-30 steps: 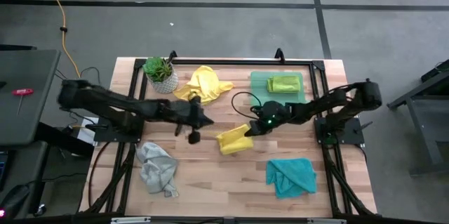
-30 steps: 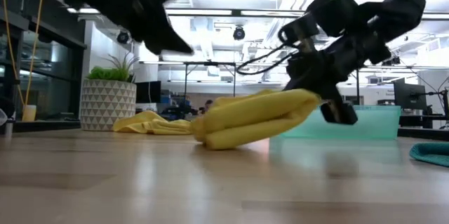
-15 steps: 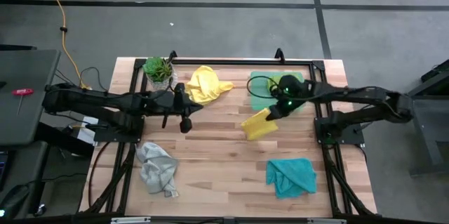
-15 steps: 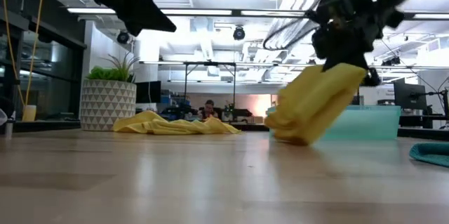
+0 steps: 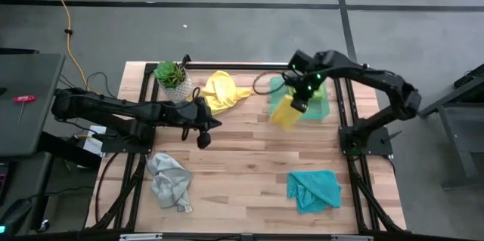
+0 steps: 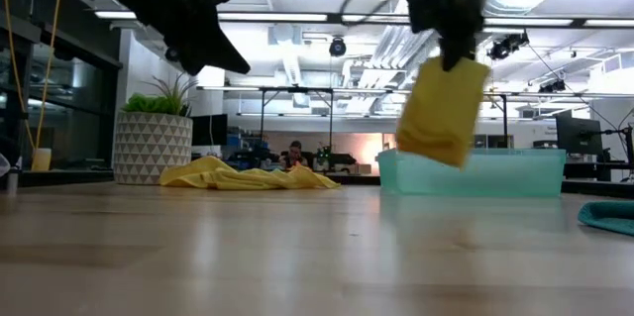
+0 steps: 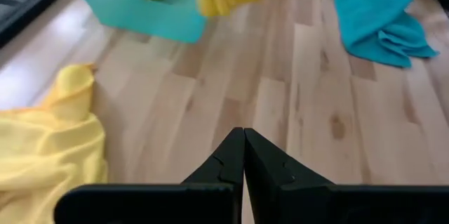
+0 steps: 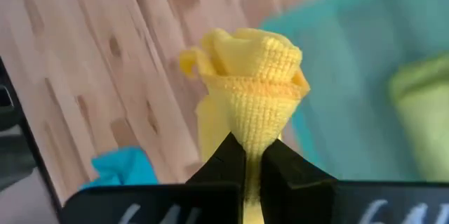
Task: Fold microfiber towels
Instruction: Put the bottom yellow towel into the bin
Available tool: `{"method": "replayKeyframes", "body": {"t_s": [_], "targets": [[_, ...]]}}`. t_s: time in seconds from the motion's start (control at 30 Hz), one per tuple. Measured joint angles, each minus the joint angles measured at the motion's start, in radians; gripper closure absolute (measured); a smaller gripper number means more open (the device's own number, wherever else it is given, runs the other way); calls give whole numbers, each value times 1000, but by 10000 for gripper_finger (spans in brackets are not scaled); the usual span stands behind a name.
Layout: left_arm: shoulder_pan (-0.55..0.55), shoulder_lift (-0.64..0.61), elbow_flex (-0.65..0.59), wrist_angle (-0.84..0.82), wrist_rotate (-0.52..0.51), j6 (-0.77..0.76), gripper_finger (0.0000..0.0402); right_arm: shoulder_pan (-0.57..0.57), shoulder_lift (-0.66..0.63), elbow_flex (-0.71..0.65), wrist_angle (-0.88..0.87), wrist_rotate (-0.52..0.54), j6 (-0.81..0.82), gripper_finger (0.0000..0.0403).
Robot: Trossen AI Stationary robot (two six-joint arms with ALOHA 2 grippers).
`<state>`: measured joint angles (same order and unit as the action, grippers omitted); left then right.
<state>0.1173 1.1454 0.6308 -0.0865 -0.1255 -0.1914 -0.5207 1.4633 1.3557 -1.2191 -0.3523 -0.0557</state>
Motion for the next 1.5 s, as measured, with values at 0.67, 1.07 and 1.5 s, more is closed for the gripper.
{"method": "replayKeyframes", "body": {"t_s": [0.67, 1.07, 1.5], "targets": [[0, 10, 0, 0, 35, -7, 401, -266, -115, -333, 443, -91, 492, 403], [0, 9, 1, 0, 31, 10, 401, -236, -117, -389, 402, 12, 566, 403], [0, 9, 1, 2, 27, 11, 401, -236, -117, -389, 187, 264, 577, 403]]}}
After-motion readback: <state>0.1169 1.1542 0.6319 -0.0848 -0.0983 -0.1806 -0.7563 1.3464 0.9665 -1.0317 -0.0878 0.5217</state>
